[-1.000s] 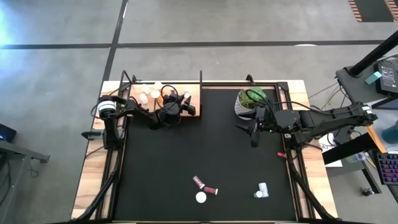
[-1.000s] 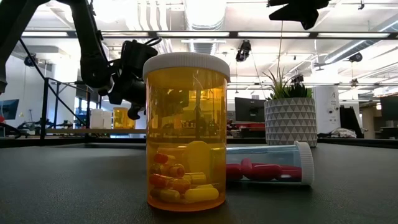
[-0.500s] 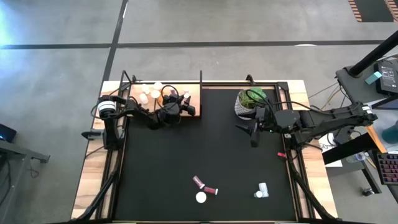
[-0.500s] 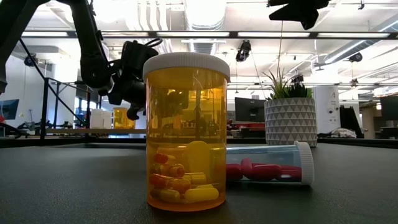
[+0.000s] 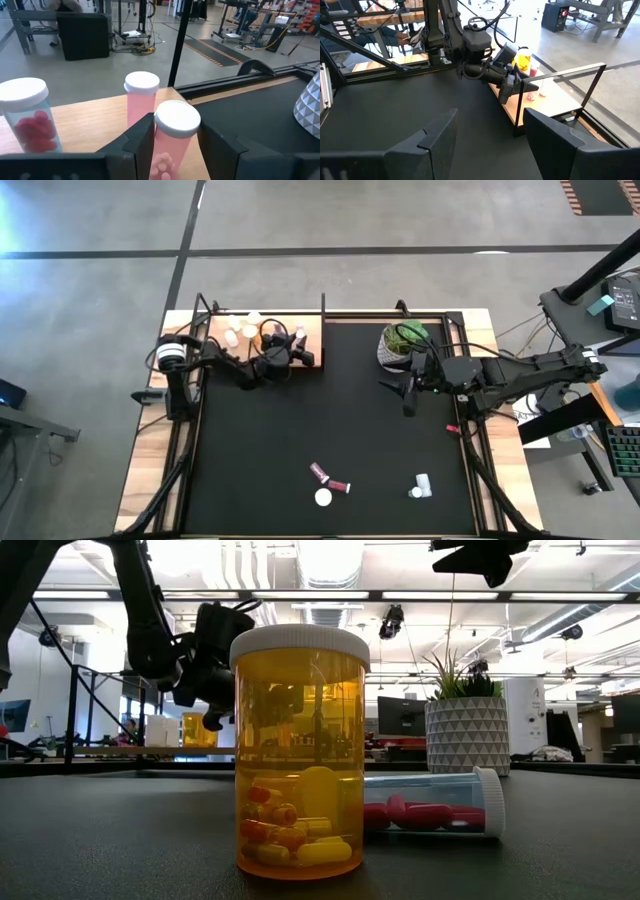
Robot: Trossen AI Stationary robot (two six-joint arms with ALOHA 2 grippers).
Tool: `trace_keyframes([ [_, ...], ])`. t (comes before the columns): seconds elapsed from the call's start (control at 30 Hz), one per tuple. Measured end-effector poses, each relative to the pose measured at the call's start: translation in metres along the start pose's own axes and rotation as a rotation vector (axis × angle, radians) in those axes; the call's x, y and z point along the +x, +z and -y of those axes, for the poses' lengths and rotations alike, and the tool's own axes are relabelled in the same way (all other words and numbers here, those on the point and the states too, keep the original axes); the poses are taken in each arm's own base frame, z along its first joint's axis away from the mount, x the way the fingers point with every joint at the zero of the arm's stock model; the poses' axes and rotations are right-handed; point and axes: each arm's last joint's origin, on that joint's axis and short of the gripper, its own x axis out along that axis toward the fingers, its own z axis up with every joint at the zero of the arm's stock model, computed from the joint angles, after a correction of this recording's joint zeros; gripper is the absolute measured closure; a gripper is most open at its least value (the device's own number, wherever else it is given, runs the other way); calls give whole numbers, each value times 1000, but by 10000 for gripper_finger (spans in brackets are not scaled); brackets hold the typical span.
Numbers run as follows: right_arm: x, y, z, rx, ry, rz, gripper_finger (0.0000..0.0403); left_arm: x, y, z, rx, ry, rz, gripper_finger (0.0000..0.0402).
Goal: Pick and place medicine bottles onto shelf by color
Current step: Put the top pink pill bottle on the shelf aligned with the other pink pill bottle
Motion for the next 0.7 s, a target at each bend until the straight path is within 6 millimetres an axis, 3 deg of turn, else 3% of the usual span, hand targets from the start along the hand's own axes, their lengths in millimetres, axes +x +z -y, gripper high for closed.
trace_keyframes([
  [0.4,0,0,0,0,0,0,186,-2,-1,0,24,19,-18,273],
  [0.7,0,0,0,0,0,0,186,-2,-1,0,25,22,-18,248],
])
